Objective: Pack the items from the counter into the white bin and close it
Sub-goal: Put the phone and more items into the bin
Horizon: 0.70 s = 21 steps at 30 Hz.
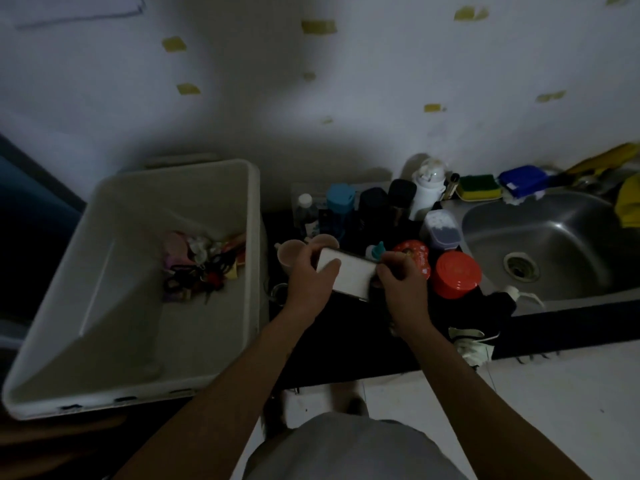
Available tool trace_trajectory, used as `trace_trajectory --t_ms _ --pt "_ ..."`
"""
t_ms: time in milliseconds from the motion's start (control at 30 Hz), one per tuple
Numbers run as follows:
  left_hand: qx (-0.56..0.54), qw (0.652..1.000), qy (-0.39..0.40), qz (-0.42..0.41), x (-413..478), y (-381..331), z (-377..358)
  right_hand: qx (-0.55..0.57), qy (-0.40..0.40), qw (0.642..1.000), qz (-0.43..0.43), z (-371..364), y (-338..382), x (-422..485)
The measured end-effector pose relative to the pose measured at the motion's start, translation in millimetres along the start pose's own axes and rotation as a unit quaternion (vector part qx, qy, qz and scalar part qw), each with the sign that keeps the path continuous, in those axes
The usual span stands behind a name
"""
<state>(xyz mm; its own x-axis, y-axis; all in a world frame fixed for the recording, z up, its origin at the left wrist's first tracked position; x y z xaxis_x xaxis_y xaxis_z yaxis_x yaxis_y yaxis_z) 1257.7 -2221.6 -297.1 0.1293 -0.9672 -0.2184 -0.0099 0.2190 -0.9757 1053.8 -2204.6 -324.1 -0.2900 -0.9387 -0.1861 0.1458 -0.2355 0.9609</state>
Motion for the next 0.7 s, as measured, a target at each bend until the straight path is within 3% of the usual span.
trace_trajectory --t_ms 200,300,433,700 --pt "-0.001 0.996 0.028 -0.083 0.8 -61.3 26.7 0.041 -0.007 0.996 0.081 -16.4 80.1 -0.6" --pt "0.021 0.992 -0.001 -0.121 3.9 -87.4 58.0 0.065 0.016 0.994 0.091 -41.9 107.2 -2.1" --pt "-0.053 0.993 -0.043 -0.094 11.7 -97.9 101.7 0.069 0.045 0.991 0.101 -86.1 133.9 -4.4" --pt "-0.087 0.982 -0.153 -0.065 23.0 -88.1 216.3 0.057 0.157 0.982 0.089 -198.5 158.0 -19.8"
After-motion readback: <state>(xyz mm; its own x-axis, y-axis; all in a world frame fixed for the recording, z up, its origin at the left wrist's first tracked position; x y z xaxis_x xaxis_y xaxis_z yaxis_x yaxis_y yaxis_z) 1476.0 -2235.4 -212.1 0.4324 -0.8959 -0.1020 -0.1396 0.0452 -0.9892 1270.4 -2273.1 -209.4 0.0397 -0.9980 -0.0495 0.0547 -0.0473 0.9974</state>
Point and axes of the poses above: each hand's wrist, its own x-axis towards the middle knuckle, its own z-axis out of the back of the hand, y = z × x, the point moved 10 cm from there along x, towards the middle knuckle, and after that the axes turned 10 degrees about -x, right-handed, at the moved point
